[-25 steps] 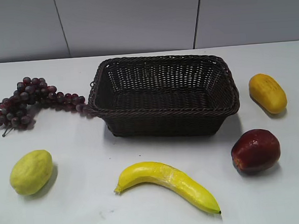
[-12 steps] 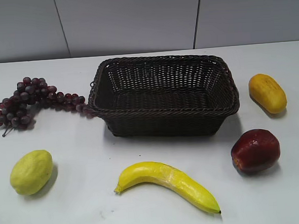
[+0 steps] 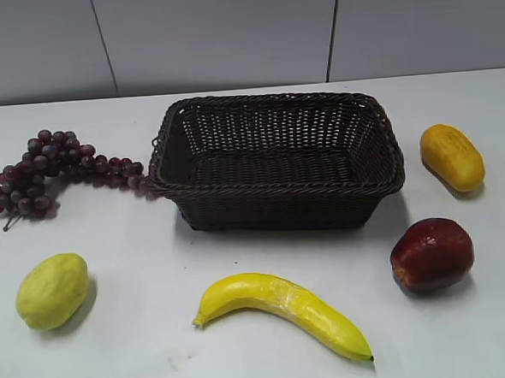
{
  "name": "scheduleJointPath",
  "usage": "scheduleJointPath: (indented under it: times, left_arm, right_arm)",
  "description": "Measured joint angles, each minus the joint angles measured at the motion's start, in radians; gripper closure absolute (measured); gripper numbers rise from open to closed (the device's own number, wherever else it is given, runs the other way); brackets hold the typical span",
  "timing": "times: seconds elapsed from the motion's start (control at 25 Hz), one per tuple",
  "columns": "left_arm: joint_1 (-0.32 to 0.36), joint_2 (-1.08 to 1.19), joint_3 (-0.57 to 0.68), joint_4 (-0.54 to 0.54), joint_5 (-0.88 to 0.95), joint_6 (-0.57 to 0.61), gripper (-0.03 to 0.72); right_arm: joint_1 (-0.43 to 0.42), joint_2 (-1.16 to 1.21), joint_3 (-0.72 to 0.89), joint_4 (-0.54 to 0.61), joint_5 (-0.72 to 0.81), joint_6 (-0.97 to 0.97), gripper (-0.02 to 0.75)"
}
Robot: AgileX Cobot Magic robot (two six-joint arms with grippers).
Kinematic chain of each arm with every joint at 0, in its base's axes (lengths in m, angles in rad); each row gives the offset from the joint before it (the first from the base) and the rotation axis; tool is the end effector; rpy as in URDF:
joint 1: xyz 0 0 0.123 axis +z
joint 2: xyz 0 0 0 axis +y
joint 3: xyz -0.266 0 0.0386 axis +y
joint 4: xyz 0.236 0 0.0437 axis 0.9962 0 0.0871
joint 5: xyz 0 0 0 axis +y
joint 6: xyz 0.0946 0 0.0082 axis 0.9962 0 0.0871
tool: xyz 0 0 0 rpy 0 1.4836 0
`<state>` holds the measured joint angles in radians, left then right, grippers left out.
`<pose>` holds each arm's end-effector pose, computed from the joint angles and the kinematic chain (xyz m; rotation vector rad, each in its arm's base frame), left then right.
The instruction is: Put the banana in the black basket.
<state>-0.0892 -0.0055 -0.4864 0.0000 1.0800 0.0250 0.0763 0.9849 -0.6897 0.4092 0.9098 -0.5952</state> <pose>0.0044 -0.0004 0.2645 0.1182 2.0686 -0.0394 0.1636 0.0424 0.2598 -0.6329 2.5167 0.3297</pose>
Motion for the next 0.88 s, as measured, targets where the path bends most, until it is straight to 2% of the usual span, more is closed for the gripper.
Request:
scheduleJointPath:
  times: [0.08,0.2,0.32,0.44,0.6,0.88]
  left_arm:
    - [0.0,0.0,0.0,0.0,0.0,0.0,0.133]
    - [0.0,0.0,0.0,0.0,0.0,0.0,0.133]
    - [0.0,0.0,0.0,0.0,0.0,0.0,0.133]
    - [0.0,0.0,0.0,0.0,0.0,0.0,0.133]
    - [0.0,0.0,0.0,0.0,0.0,0.0,0.133]
    - [0.0,0.0,0.0,0.0,0.0,0.0,0.133]
  right_arm:
    - [0.081,0.054,-0.017,-0.012,-0.044,-0.002,0.164]
    - [0.247,0.143,-0.045,-0.06,-0.121,0.035,0.164]
    - [0.399,0.256,-0.085,-0.152,-0.168,0.131,0.164]
    - [0.514,0.378,-0.137,-0.241,-0.177,0.217,0.164]
    - [0.608,0.537,-0.209,-0.288,-0.182,0.273,0.164]
    - [0.677,0.758,-0.309,-0.298,-0.185,0.283,0.164]
